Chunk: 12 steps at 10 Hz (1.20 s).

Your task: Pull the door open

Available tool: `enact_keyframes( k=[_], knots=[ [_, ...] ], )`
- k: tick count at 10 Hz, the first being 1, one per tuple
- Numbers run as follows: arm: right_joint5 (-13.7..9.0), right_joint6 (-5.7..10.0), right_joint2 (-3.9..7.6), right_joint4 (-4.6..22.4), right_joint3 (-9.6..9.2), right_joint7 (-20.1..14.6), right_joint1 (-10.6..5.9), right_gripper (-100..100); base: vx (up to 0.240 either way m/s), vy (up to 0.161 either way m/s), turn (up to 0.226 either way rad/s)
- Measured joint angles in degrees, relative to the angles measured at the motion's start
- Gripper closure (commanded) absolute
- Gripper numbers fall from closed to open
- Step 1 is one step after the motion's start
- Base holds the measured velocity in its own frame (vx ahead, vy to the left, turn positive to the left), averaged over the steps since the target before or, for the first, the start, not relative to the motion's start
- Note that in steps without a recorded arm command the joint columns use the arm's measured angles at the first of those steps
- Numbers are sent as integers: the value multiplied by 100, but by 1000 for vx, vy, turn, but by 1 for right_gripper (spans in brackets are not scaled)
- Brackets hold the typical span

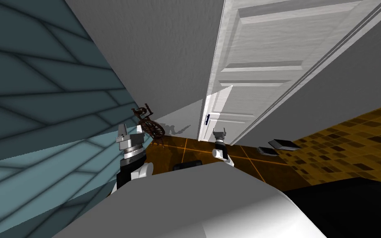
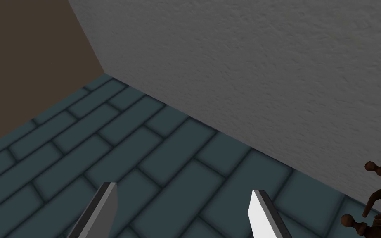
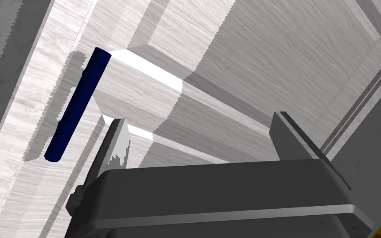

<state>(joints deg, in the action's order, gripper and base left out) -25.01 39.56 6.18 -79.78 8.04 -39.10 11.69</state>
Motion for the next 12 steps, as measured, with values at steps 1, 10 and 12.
enact_keyframes(
  k=[1,10,12],
  knots=[
    [-97,50,14,139,18,-115,-21,-100,34,-78,249],
    [-839,409,89,1373,189,-965,-448,-100,16,-69,156],
    [-1016,503,97,1705,229,-1159,-580,-100,16,-83,226]
  ],
)
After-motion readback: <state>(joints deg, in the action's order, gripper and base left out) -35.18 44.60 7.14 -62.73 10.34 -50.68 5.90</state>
